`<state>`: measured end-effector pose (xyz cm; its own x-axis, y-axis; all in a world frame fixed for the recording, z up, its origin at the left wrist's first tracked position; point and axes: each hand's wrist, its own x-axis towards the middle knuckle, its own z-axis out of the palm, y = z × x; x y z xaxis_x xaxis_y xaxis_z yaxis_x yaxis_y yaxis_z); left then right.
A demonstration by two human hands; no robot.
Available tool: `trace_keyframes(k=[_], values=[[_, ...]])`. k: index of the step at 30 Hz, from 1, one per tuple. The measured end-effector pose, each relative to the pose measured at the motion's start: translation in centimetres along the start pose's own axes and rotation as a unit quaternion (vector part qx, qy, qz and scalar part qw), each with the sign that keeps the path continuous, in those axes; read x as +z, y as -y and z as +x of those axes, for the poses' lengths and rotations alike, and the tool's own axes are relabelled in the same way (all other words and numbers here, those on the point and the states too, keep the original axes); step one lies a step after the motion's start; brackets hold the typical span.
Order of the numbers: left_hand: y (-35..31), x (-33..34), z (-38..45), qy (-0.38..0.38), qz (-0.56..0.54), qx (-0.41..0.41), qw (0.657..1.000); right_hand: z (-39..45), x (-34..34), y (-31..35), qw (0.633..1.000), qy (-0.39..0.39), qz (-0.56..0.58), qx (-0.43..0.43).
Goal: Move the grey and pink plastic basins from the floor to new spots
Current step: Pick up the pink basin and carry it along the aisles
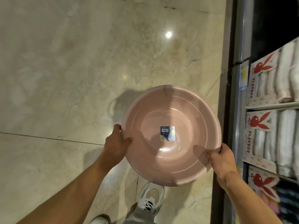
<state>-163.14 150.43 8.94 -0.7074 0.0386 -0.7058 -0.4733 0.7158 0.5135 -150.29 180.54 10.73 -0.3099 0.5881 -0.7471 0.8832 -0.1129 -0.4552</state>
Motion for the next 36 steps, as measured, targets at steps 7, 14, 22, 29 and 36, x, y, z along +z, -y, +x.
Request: trace_keyframes(k=[7, 14, 22, 29, 36], values=[[-8.9, -11.6, -5.5, -0.049, -0.089, 0.059, 0.993, -8.9, -3.6, 13.8, 0.995, -0.028, 0.026, -0.094], [-18.5, -30.8, -18.5, -0.117, -0.197, 0.129, 0.965, -27.3, -6.9, 30.2, 0.971, -0.016, 0.04, -0.236], [-18.4, -52.7, -40.3, -0.216, -0.344, 0.167, 0.899, -54.8, -6.8, 43.8, 0.917, 0.073, 0.055, -0.389], [-12.8, -65.2, -55.3, -0.375, -0.413, 0.174, 0.811, -73.3, -1.4, 50.9, 0.864, 0.182, 0.035, -0.469], [-5.6, -70.2, -64.4, -0.539, -0.435, 0.128, 0.71, -84.2, 9.0, 55.3, 0.792, 0.316, -0.02, -0.522]])
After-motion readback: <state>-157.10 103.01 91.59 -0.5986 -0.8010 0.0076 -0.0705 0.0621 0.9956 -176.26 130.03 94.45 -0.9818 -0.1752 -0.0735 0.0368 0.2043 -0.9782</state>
